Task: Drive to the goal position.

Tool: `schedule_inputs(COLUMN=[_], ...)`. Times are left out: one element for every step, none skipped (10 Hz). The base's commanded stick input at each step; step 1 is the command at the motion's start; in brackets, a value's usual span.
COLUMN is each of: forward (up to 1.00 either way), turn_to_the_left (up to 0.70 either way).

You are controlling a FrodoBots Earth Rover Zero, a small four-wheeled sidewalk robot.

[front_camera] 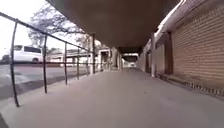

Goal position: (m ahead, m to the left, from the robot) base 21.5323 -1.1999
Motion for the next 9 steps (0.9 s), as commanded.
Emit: schedule_inputs(forward=[0.7, 0.7, 0.7, 0.7, 0.7, 0.7, 0.7, 0.7, 0.7], turn_to_the_left=[0.0, 0.0, 0.0, 0.0, 0.0, -0.23, -0.35, -0.33, -0.24])
